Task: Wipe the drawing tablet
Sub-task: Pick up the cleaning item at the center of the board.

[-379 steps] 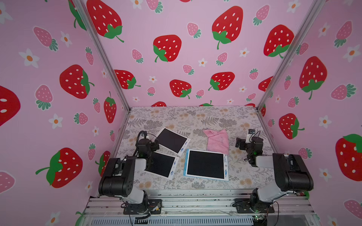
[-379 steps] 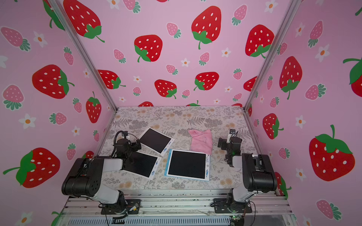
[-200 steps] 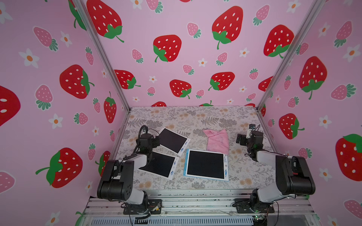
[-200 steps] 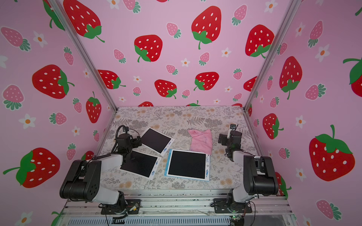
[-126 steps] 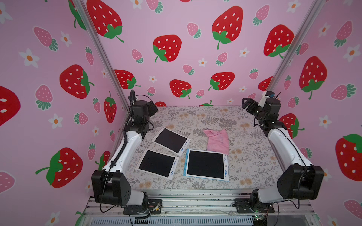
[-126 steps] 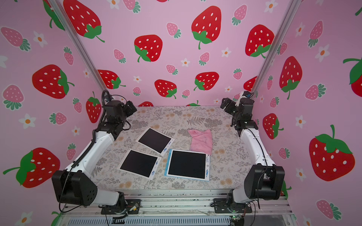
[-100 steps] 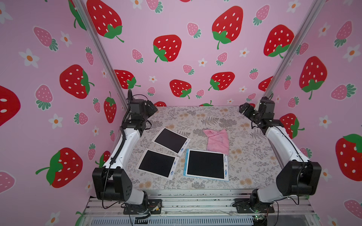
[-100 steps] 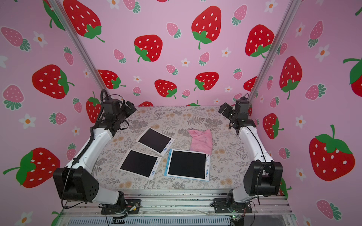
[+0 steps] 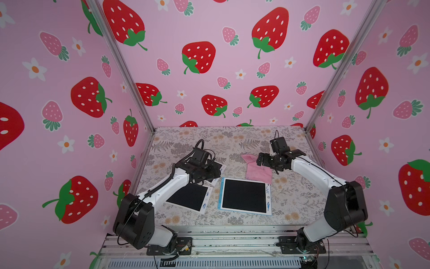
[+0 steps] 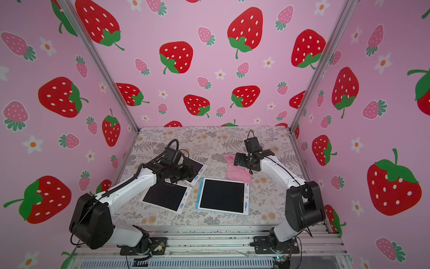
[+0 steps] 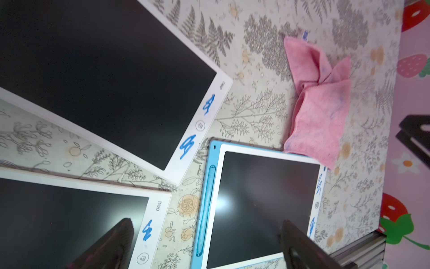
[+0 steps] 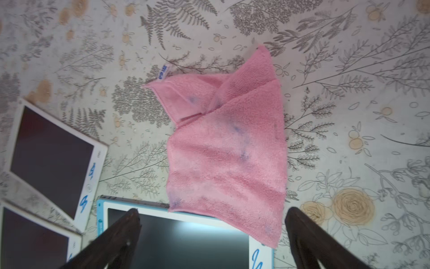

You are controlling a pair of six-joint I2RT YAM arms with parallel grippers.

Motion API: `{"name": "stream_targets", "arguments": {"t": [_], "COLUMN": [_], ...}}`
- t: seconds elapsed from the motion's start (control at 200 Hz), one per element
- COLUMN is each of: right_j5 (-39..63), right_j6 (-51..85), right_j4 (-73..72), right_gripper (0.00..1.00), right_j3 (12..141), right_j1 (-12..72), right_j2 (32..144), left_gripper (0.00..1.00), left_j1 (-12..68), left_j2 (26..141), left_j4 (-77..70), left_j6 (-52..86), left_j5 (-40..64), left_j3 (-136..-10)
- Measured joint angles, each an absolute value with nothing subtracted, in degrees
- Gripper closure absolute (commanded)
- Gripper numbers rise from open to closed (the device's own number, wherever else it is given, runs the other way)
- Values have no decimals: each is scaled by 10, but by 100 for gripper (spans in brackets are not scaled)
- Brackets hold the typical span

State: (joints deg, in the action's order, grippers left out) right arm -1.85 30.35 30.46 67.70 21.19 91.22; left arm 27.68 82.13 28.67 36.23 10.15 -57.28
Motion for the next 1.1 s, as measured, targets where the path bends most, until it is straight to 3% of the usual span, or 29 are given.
{"name": "stream_targets", "arguments": {"t": [0.205,0.78,0.87,1.006,1.101], "right_j5": [-20,-76,-85,-93,-98], "right_j6": [287,283,285,287,291], "right_j4": [304,328,344,357,365], "right_gripper": [0,15,24,55,70], "right_j3": [697,809,825,842,847], "right_j1": [211,214,218,219,218], "right_j2": [989,1151,1164,1179,1181], "left_gripper": [7,11,12,16,19], "left_j1": [301,322,323,325,326], "left_j2": [821,821,821,821,822], "left_j4": [286,276,272,269,268], "left_j6": [363,376,377,380,383], "left_j5": [125,146,146,147,153], "left_j3": [-531,-475,-474,-472,-472]}}
